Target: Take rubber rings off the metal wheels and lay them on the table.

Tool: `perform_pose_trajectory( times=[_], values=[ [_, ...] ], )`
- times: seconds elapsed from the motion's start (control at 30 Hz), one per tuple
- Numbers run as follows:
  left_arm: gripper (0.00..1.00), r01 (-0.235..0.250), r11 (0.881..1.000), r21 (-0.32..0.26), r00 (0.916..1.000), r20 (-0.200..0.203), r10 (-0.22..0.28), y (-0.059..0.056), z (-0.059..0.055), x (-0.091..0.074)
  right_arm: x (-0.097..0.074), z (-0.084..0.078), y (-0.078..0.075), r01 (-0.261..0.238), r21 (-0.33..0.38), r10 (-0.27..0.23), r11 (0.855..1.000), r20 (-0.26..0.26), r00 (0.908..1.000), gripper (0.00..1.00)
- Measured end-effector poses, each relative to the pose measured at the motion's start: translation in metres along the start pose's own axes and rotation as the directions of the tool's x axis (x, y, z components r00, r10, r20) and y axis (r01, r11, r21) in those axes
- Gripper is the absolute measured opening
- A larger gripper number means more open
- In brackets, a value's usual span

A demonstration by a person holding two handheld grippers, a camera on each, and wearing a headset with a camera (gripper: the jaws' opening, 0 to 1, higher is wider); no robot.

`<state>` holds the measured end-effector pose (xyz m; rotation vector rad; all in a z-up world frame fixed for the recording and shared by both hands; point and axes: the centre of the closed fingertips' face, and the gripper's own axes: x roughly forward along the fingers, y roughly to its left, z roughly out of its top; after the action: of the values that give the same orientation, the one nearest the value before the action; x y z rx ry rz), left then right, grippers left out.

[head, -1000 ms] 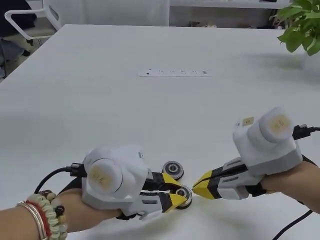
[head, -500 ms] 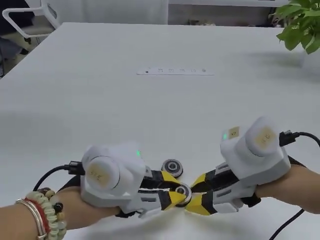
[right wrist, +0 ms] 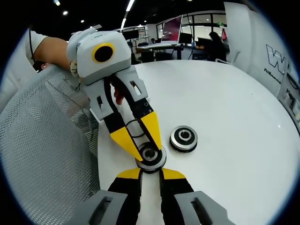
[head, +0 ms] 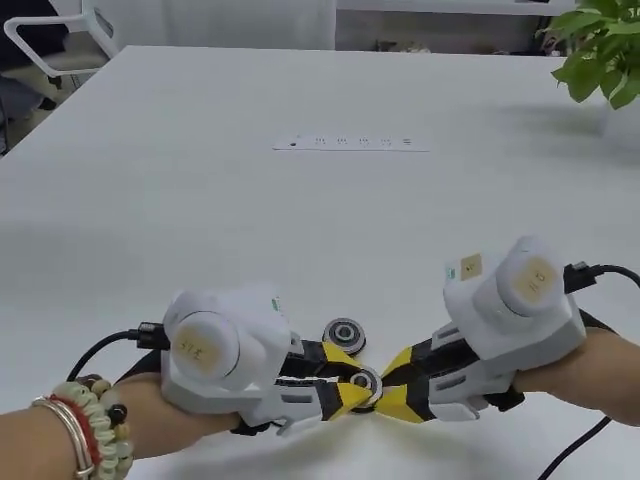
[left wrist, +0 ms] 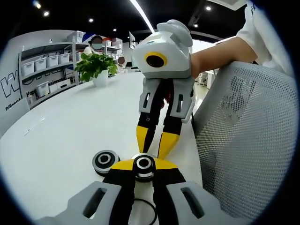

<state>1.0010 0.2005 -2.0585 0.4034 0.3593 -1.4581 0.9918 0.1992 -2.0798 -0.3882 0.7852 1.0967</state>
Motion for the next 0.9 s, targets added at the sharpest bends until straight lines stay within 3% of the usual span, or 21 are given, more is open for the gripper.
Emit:
perform_pose_trajectory(
  times=[0.23,0.27,0.3,0.33,0.53,0.9],
  values=[
    [0.08,-0.001,1.000,-0.005,1.0000,0.004,0.001,0.0006,-0.0004,0.0001,-0.0003,-0.0001,-0.0003,0.004,-0.026,-0.004,1.000,-0.005,1.0000,0.10],
    [0.08,-0.001,1.000,-0.006,1.0000,0.004,0.001,0.0006,-0.0006,0.0000,-0.0007,-0.0060,-0.0055,0.031,-0.047,-0.033,0.998,-0.042,0.9986,0.00],
    [0.08,0.000,1.000,-0.005,1.0000,0.004,0.000,0.0006,-0.0007,0.0000,-0.0002,-0.0022,-0.0071,0.040,-0.059,-0.041,0.997,-0.021,0.9989,0.00],
    [0.08,0.000,1.000,-0.005,1.0000,0.004,0.000,0.0005,-0.0007,0.0000,-0.0003,-0.0028,-0.0052,0.026,-0.027,-0.027,0.999,-0.025,0.9993,0.00],
    [0.08,0.000,1.000,-0.006,1.0000,0.005,0.001,0.0007,-0.0009,0.0000,-0.0001,-0.0029,-0.0043,0.025,-0.024,-0.026,0.999,-0.024,0.9994,0.00],
    [0.08,0.000,1.000,-0.005,1.0000,0.006,0.000,0.0003,-0.0007,-0.0004,-0.0022,-0.0039,-0.0077,0.021,0.119,-0.019,0.993,-0.019,0.9996,0.00]
  ],
)
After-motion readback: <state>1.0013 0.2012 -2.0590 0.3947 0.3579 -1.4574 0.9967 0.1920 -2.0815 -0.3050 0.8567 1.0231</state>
